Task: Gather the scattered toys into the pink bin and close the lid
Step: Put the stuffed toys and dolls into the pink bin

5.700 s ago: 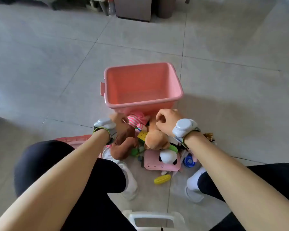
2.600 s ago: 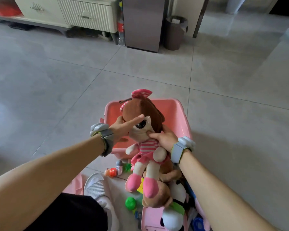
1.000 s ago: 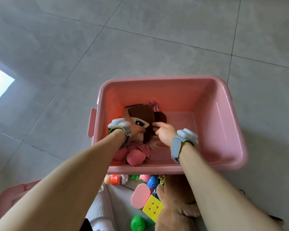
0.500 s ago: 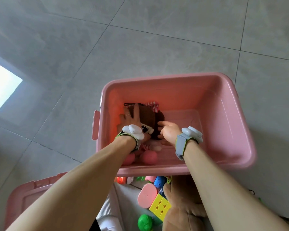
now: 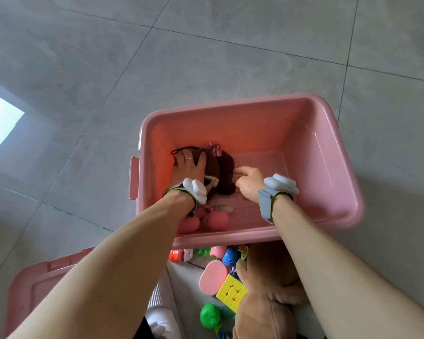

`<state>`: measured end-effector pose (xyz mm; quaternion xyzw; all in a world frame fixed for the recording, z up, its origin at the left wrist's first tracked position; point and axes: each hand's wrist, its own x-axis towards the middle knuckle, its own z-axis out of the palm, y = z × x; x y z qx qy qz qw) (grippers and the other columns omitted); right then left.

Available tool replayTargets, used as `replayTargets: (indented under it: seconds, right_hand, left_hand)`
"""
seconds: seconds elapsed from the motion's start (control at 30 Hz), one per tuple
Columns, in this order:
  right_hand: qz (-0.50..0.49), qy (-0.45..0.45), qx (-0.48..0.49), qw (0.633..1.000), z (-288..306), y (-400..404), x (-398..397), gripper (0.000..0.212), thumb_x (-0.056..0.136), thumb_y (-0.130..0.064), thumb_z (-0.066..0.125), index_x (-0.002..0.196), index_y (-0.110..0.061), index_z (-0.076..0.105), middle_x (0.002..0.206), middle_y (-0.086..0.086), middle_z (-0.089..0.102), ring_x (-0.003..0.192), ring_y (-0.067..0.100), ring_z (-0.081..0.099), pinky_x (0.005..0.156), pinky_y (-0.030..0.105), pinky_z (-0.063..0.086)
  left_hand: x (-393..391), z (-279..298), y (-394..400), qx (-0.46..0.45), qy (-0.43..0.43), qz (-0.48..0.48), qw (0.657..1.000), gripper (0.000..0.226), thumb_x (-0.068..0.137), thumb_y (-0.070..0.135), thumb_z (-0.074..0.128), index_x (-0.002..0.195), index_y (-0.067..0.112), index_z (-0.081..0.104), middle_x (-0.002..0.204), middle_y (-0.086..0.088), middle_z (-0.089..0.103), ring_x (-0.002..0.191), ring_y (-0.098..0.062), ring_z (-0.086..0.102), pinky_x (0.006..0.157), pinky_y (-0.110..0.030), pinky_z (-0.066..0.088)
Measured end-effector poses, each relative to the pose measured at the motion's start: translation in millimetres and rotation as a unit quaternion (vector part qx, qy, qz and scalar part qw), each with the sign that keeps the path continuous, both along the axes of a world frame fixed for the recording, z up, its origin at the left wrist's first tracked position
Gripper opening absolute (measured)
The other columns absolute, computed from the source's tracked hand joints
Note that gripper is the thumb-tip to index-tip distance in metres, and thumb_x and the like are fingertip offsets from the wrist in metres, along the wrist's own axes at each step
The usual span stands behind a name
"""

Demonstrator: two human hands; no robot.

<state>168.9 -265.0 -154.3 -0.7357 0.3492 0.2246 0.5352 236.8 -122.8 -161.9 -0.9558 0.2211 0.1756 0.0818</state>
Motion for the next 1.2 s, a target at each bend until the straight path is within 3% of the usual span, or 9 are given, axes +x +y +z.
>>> replayTargets:
  seconds: [0.13, 0.2, 0.37, 0.47, 0.67, 0.8, 0.93, 1.1, 1.2]
  right_hand:
    - [0.027, -0.028, -0.053, 0.998, 17, -9, -8, 0.045, 0.082, -0.003, 0.048, 0.124, -0.016, 0.061, 0.097, 0.005, 0.061, 0.098, 0.027, 0.063, 0.086, 0.033, 0.052]
    - [0.022, -0.05, -0.059, 0.997, 28, -6, -10, 0.041, 0.081, -0.002, 0.05, 0.119, -0.015, 0.062, 0.093, 0.003, 0.059, 0.088, 0.024, 0.061, 0.074, 0.028, 0.05]
    - [0.016, -0.103, -0.08, 0.991, 58, 1, -22, 0.033, 0.082, -0.002, 0.053, 0.111, -0.014, 0.063, 0.093, 0.002, 0.062, 0.068, 0.013, 0.053, 0.052, 0.019, 0.038]
    - [0.026, -0.12, -0.107, 0.987, 86, 6, -41, 0.031, 0.081, -0.002, 0.051, 0.107, -0.015, 0.063, 0.086, 0.0, 0.06, 0.061, 0.009, 0.05, 0.051, 0.018, 0.038]
    - [0.051, -0.152, -0.17, 0.972, 131, 4, -83, 0.013, 0.071, -0.024, 0.06, 0.081, -0.033, 0.061, 0.073, -0.014, 0.062, 0.073, 0.011, 0.06, 0.072, 0.024, 0.052]
    - [0.069, -0.147, -0.189, 0.969, 158, 4, -131, 0.024, 0.081, -0.019, 0.06, 0.1, -0.032, 0.064, 0.084, -0.013, 0.063, 0.08, 0.01, 0.06, 0.068, 0.018, 0.043]
    - [0.036, -0.154, -0.197, 0.967, 171, 5, -185, 0.021, 0.082, -0.019, 0.061, 0.1, -0.029, 0.065, 0.081, -0.012, 0.064, 0.08, 0.011, 0.062, 0.067, 0.019, 0.045]
    - [0.011, -0.139, -0.203, 0.969, 177, 5, -253, 0.021, 0.081, -0.018, 0.061, 0.098, -0.029, 0.066, 0.074, -0.017, 0.062, 0.08, 0.011, 0.06, 0.073, 0.02, 0.042]
    - [-0.006, -0.131, -0.201, 0.971, 177, 5, -283, 0.025, 0.083, -0.017, 0.061, 0.106, -0.024, 0.066, 0.078, -0.015, 0.062, 0.079, 0.011, 0.057, 0.07, 0.018, 0.04]
  left_hand:
    - [-3, 8, 7, 0.006, 0.009, 0.011, 1.0, 0.088, 0.081, 0.05, 0.059, 0.152, 0.025, 0.013, 0.148, -0.025, 0.016, 0.135, -0.043, 0.022, 0.103, -0.048, 0.038]
    - [-6, 17, 7, 0.001, 0.02, 0.013, 1.0, 0.09, 0.078, 0.06, 0.058, 0.15, 0.027, 0.016, 0.149, -0.022, 0.016, 0.135, -0.042, 0.022, 0.101, -0.049, 0.038]
    - [-12, 60, 1, -0.021, 0.094, 0.052, 0.994, 0.061, 0.075, 0.052, 0.066, 0.126, 0.025, 0.048, 0.129, -0.005, 0.048, 0.12, -0.029, 0.047, 0.087, -0.039, 0.051]
    - [-25, 95, 5, -0.084, 0.11, 0.076, 0.988, 0.042, 0.074, 0.039, 0.069, 0.114, 0.029, 0.057, 0.102, 0.007, 0.059, 0.088, -0.02, 0.06, 0.064, -0.022, 0.048]
    - [-67, 130, 11, -0.211, 0.107, 0.132, 0.963, 0.024, 0.058, 0.054, 0.059, 0.08, 0.044, 0.06, 0.085, 0.01, 0.068, 0.072, -0.015, 0.065, 0.072, -0.033, 0.059]
    - [-108, 156, 21, -0.272, 0.107, 0.106, 0.95, 0.016, 0.072, 0.041, 0.067, 0.088, 0.039, 0.068, 0.083, 0.009, 0.069, 0.075, -0.013, 0.066, 0.074, -0.032, 0.058]
    - [-152, 174, 27, -0.336, 0.103, 0.091, 0.932, 0.015, 0.079, 0.021, 0.068, 0.091, 0.025, 0.074, 0.077, 0.01, 0.065, 0.08, -0.015, 0.063, 0.069, -0.022, 0.047]
    - [-215, 171, 31, -0.351, 0.14, 0.077, 0.923, 0.01, 0.076, 0.021, 0.068, 0.081, 0.029, 0.069, 0.078, 0.006, 0.068, 0.071, -0.017, 0.063, 0.059, -0.022, 0.048]
    - [-240, 158, 30, -0.344, 0.16, 0.058, 0.923, 0.013, 0.075, 0.019, 0.072, 0.082, 0.029, 0.069, 0.074, 0.01, 0.063, 0.074, -0.014, 0.061, 0.063, -0.02, 0.042]
